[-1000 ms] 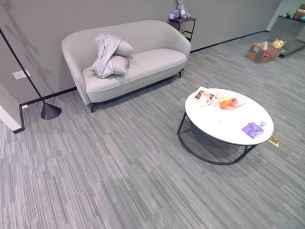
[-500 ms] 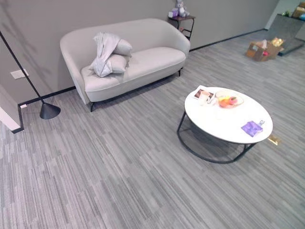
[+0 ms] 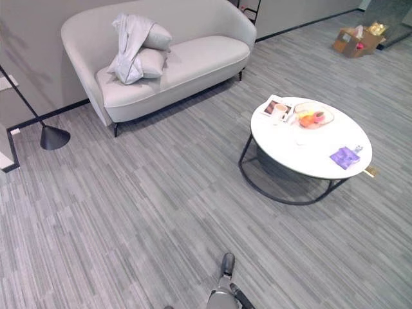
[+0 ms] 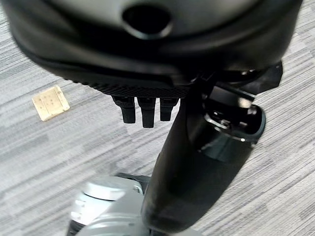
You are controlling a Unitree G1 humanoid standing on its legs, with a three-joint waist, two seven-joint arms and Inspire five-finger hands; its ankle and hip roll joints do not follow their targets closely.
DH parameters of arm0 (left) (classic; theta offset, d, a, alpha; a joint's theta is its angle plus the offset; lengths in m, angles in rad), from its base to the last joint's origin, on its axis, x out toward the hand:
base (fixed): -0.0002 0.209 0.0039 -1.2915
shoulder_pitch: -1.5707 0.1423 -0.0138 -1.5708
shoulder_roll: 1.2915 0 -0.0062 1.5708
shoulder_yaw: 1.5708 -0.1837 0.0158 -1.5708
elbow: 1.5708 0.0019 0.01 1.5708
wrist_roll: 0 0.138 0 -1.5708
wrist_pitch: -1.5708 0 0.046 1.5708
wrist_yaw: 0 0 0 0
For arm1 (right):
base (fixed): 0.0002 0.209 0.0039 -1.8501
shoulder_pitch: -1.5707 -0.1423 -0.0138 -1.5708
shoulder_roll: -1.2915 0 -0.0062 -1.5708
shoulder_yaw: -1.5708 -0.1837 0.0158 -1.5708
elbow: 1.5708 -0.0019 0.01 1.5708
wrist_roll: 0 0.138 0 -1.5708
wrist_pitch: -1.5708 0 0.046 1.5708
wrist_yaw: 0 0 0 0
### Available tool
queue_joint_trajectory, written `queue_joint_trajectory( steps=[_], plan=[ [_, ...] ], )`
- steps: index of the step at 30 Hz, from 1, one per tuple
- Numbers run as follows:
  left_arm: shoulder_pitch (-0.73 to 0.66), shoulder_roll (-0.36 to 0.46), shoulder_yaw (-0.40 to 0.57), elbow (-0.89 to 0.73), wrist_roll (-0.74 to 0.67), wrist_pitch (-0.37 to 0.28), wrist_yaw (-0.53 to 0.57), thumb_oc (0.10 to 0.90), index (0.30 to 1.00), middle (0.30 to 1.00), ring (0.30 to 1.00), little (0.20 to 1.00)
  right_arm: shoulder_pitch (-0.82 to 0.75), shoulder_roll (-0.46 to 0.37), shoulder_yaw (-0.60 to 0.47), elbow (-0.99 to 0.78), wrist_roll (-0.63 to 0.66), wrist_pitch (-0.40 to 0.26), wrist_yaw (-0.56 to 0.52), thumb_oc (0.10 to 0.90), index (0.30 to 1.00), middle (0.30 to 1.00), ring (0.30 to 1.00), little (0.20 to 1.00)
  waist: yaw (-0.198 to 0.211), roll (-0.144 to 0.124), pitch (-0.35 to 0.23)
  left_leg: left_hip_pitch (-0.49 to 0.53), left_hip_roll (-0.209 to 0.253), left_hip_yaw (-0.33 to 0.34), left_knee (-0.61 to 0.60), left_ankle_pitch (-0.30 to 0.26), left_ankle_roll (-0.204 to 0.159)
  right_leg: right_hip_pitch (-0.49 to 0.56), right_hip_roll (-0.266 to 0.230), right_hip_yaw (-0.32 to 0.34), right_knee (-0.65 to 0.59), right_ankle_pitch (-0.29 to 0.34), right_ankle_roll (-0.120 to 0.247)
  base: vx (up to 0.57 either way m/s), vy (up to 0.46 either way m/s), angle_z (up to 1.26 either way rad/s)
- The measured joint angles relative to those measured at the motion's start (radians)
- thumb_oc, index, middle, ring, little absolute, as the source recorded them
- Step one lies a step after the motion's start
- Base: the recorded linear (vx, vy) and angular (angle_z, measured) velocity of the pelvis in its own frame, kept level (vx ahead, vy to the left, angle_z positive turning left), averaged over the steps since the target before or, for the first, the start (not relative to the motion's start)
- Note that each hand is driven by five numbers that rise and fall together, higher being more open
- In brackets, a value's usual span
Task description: Hang the clothes on the sofa on the clothes rack.
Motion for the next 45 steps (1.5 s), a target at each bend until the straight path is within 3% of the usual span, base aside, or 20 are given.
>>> queue_joint_trajectory(
  steps=[2, 3, 4, 5, 7, 9, 11, 15, 18, 20, 21, 24, 28, 32, 34, 37, 39, 42, 43, 45],
  plan=[
    [0.003, -0.001, 0.002, 0.04, 0.014, 0.001, 0.002, 0.8, 0.9, 0.9, 0.9, 0.9, 0.004, -0.006, 0.001, 0.024, -0.001, 0.002, -0.003, 0.8, 0.9, 0.9, 0.9, 0.9, -0.016, 0.025, -0.039, 0.065, 0.076, -0.032, -0.007, -0.054, -0.06, 0.066, 0.023, -0.132, 0.048, 0.02, -0.032, 0.42, -0.313, 0.49],
    [0.039, -0.028, 0.003, 0.029, 0.023, -0.005, 0.0, 0.8, 0.9, 0.9, 0.9, 0.9, 0.029, -0.041, 0.04, 0.015, -0.023, 0.007, -0.001, 0.8, 0.9, 0.9, 0.9, 0.9, -0.014, 0.074, -0.104, 0.063, 0.167, -0.007, 0.048, -0.059, -0.117, 0.076, 0.105, -0.14, 0.095, 0.034, -0.13, 0.42, -0.413, 0.47],
    [0.014, -0.052, 0.012, 0.028, 0.026, -0.021, 0.005, 0.8, 0.9, 0.9, 0.9, 0.9, -0.011, -0.062, 0.11, 0.025, -0.045, -0.002, -0.001, 0.8, 0.9, 0.9, 0.9, 0.9, 0.0, 0.064, -0.115, 0.024, 0.182, -0.011, 0.15, 0.027, -0.253, 0.123, 0.119, -0.147, 0.079, -0.012, -0.14, 0.63, -0.611, 0.3],
    [0.016, -0.055, 0.0, 0.024, 0.026, -0.022, 0.004, 0.8, 0.9, 0.9, 0.9, 0.9, -0.037, -0.07, 0.154, 0.014, -0.049, 0.007, -0.002, 0.8, 0.9, 0.9, 0.9, 0.9, 0.005, 0.07, -0.14, 0.024, 0.218, -0.045, 0.184, 0.103, -0.278, 0.171, 0.167, -0.161, 0.054, -0.061, -0.145, 0.57, -0.61, 0.08],
    [0.026, -0.031, -0.001, -0.043, 0.018, -0.028, 0.005, 0.8, 0.9, 0.9, 0.9, 0.9, -0.028, -0.031, 0.188, -0.065, -0.05, -0.004, -0.003, 0.8, 0.9, 0.9, 0.9, 0.9, 0.03, 0.063, -0.158, -0.101, 0.279, -0.039, 0.465, 0.128, -0.279, 0.219, 0.277, -0.159, 0.009, -0.132, -0.21, 0.43, -0.537, -0.18],
    [0.014, -0.003, 0.042, -0.099, -0.012, -0.05, 0.007, 0.8, 0.9, 0.9, 0.9, 0.9, -0.031, 0.007, 0.189, -0.08, -0.05, -0.01, -0.002, 0.8, 0.9, 0.9, 0.9, 0.9, 0.07, 0.01, -0.148, -0.316, 0.31, -0.011, 0.852, 0.28, -0.265, 0.248, 0.302, -0.139, 0.01, -0.169, -0.25, 0.23, -0.345, -0.35],
    [-0.041, 0.012, 0.072, -0.174, -0.047, -0.076, 0.006, 0.8, 0.9, 0.9, 0.9, 0.9, -0.059, 0.009, 0.199, -0.051, -0.056, -0.011, -0.011, 0.8, 0.9, 0.9, 0.9, 0.9, 0.115, -0.059, -0.084, -0.544, 0.331, 0.105, 1.141, 0.174, -0.11, 0.332, 0.287, -0.111, 0.015, -0.212, -0.294, 0.17, -0.086, -0.19],
    [-0.09, 0.019, 0.069, -0.177, -0.058, -0.085, 0.006, 0.8, 0.9, 0.9, 0.9, 0.9, -0.094, -0.02, 0.19, -0.051, -0.071, -0.016, -0.043, 0.8, 0.9, 0.9, 0.9, 0.9, 0.106, -0.099, -0.053, -0.691, 0.186, 0.174, 0.761, 0.129, -0.094, 0.406, 0.2, -0.074, 0.04, -0.274, -0.228, 0.23, 0.0, -0.27],
    [-0.085, -0.029, 0.072, -0.142, -0.085, -0.082, 0.005, 0.8, 0.9, 0.9, 0.9, 0.9, -0.079, -0.071, 0.218, -0.046, -0.071, -0.027, -0.042, 0.8, 0.9, 0.9, 0.9, 0.9, 0.111, 0.002, -0.044, -0.681, 0.147, 0.263, 0.412, 0.202, -0.051, 0.5, 0.241, -0.082, 0.007, -0.345, -0.153, 0.28, 0.061, -0.67],
    [-0.069, -0.029, 0.074, -0.073, -0.083, -0.07, 0.005, 0.8, 0.9, 0.9, 0.9, 0.9, -0.024, -0.05, 0.239, -0.032, -0.072, -0.016, -0.04, 0.8, 0.9, 0.9, 0.9, 0.9, 0.114, 0.01, -0.051, -0.587, 0.047, 0.282, 0.165, 0.192, -0.046, 0.582, 0.234, -0.077, 0.008, -0.398, -0.116, 0.31, 0.064, -0.48],
    [-0.052, -0.013, 0.094, -0.039, -0.083, -0.057, 0.003, 0.8, 0.9, 0.9, 0.9, 0.9, -0.006, -0.012, 0.26, -0.015, -0.074, -0.01, -0.041, 0.8, 0.9, 0.9, 0.9, 0.9, 0.123, -0.025, -0.059, -0.53, -0.006, 0.229, 0.085, 0.287, -0.01, 0.61, 0.214, -0.067, 0.009, -0.427, -0.101, 0.23, 0.039, -0.41],
    [-0.024, -0.014, 0.115, -0.034, -0.104, -0.021, 0.005, 0.8, 0.9, 0.9, 0.9, 0.9, 0.004, 0.044, 0.253, 0.0, -0.076, -0.002, -0.007, 0.8, 0.9, 0.9, 0.9, 0.9, 0.144, -0.053, -0.049, -0.492, -0.02, 0.185, 0.063, 0.338, 0.048, 0.565, 0.223, -0.045, 0.024, -0.451, -0.085, 0.41, 0.087, -0.1],
    [-0.017, -0.008, 0.139, -0.037, -0.123, -0.017, 0.003, 0.8, 0.9, 0.9, 0.9, 0.9, -0.028, 0.039, 0.254, -0.006, -0.087, -0.011, -0.011, 0.8, 0.9, 0.9, 0.9, 0.9, 0.195, -0.076, -0.021, -0.438, -0.051, 0.202, 0.137, 0.208, -0.017, 0.517, 0.241, 0.002, 0.016, -0.379, -0.134, 0.38, 0.116, 0.06],
    [0.002, 0.001, 0.147, -0.044, -0.118, -0.009, 0.019, 0.8, 0.9, 0.9, 0.9, 0.9, -0.057, 0.039, 0.209, -0.011, -0.112, -0.036, -0.002, 0.8, 0.9, 0.9, 0.9, 0.9, 0.196, -0.098, -0.037, -0.397, -0.043, 0.307, 0.195, 0.1, 0.031, 0.551, 0.205, -0.029, 0.082, -0.401, -0.149, 0.32, 0.186, 0.0],
    [-0.021, 0.006, 0.145, -0.04, -0.109, -0.008, 0.023, 0.8, 0.9, 0.9, 0.9, 0.9, -0.051, 0.042, 0.2, 0.0, -0.124, -0.031, -0.002, 0.8, 0.9, 0.9, 0.9, 0.9, 0.195, -0.11, -0.042, -0.35, -0.049, 0.307, 0.143, 0.089, 0.046, 0.536, 0.199, -0.033, 0.167, -0.393, -0.126, 0.36, 0.356, 0.19],
    [-0.04, 0.034, 0.08, -0.042, -0.079, -0.004, 0.023, 0.8, 0.9, 0.9, 0.9, 0.9, -0.007, 0.053, 0.219, -0.004, -0.137, -0.011, -0.001, 0.8, 0.9, 0.9, 0.9, 0.9, 0.185, -0.122, -0.074, -0.277, -0.045, 0.232, 0.053, 0.134, 0.089, 0.348, 0.144, -0.031, 0.6, -0.406, -0.013, 0.24, 0.326, 0.49],
    [-0.054, 0.031, 0.069, -0.045, -0.078, 0.0, 0.024, 0.8, 0.9, 0.9, 0.9, 0.9, 0.001, 0.046, 0.236, -0.007, -0.152, -0.001, -0.004, 0.8, 0.9, 0.9, 0.9, 0.9, 0.164, -0.099, -0.062, -0.223, -0.056, 0.18, 0.044, 0.12, 0.117, 0.218, 0.076, -0.027, 0.912, -0.37, 0.022, 0.32, 0.254, 0.79],
    [-0.056, 0.015, 0.065, -0.045, -0.078, -0.004, 0.025, 0.8, 0.9, 0.9, 0.9, 0.9, 0.024, 0.019, 0.244, -0.049, -0.155, -0.011, -0.001, 0.8, 0.9, 0.9, 0.9, 0.9, 0.14, -0.04, -0.046, -0.148, -0.045, 0.081, 0.07, 0.061, 0.155, 0.093, 0.047, -0.04, 1.063, -0.352, -0.008, 0.29, 0.079, 0.77],
    [-0.047, 0.018, 0.048, -0.046, -0.078, -0.006, 0.024, 0.8, 0.9, 0.9, 0.9, 0.9, 0.026, -0.007, 0.233, -0.09, -0.144, -0.036, 0.001, 0.8, 0.9, 0.9, 0.9, 0.9, 0.109, -0.012, -0.043, -0.124, -0.02, 0.065, 0.054, 0.089, 0.115, 0.03, 0.045, -0.083, 1.028, -0.383, -0.07, 0.25, -0.129, 1.29],
    [-0.048, 0.024, 0.045, -0.046, -0.074, -0.006, 0.028, 0.8, 0.9, 0.9, 0.9, 0.9, 0.021, -0.015, 0.236, -0.103, -0.139, -0.04, -0.005, 0.8, 0.9, 0.9, 0.9, 0.9, 0.102, -0.004, -0.046, -0.111, -0.009, 0.003, 0.059, 0.072, 0.074, -0.002, 0.086, -0.084, 0.652, -0.385, -0.072, 0.39, -0.251, 1.11]
  ],
)
